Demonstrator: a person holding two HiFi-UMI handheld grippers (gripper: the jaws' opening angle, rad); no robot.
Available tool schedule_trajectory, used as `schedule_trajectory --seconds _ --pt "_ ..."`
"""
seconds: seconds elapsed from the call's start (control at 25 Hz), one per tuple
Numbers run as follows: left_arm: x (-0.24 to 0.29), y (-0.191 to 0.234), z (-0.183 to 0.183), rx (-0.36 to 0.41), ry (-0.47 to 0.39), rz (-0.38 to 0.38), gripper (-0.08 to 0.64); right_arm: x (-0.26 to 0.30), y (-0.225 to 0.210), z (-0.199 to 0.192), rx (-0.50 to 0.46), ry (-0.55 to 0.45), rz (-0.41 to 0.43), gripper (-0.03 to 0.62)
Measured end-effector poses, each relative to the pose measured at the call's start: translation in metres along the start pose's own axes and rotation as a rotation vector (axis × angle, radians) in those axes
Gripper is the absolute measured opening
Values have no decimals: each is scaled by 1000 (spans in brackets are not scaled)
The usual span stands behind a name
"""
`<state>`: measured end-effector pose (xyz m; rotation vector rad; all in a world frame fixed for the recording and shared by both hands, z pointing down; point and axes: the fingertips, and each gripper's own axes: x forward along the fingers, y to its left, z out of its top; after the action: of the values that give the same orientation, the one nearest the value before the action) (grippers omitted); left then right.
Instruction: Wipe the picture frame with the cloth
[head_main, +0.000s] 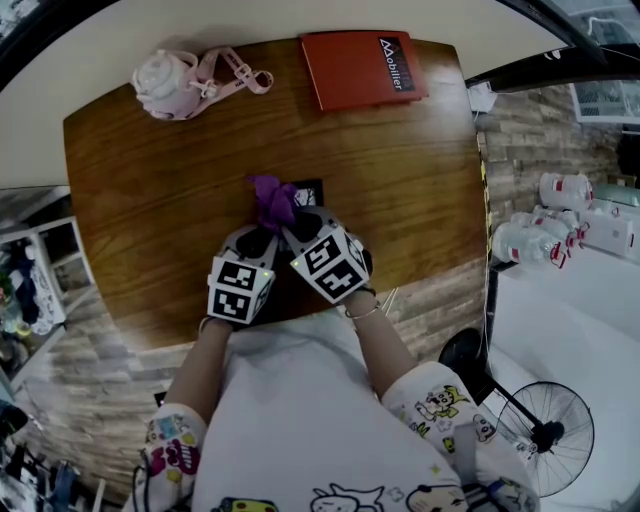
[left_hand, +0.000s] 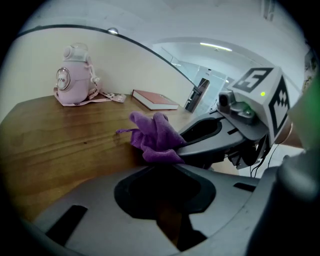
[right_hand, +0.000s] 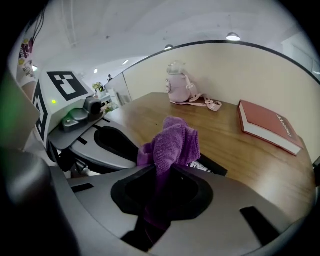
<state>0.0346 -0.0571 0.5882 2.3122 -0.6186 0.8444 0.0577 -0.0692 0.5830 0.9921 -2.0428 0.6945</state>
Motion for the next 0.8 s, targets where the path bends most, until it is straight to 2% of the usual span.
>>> schedule_trajectory --seconds 0.24,0.56,0.8 --pt "0 -1 -1 -3 1 -2 64 -1 0 -4 -82 82 -39 64" --pt "1 2 0 -8 -2 -5 64 -16 -18 -22 -169 181 -153 64" --pt "1 2 -1 -6 -2 -4 64 -32 -31 -33 -151 201 -206 64"
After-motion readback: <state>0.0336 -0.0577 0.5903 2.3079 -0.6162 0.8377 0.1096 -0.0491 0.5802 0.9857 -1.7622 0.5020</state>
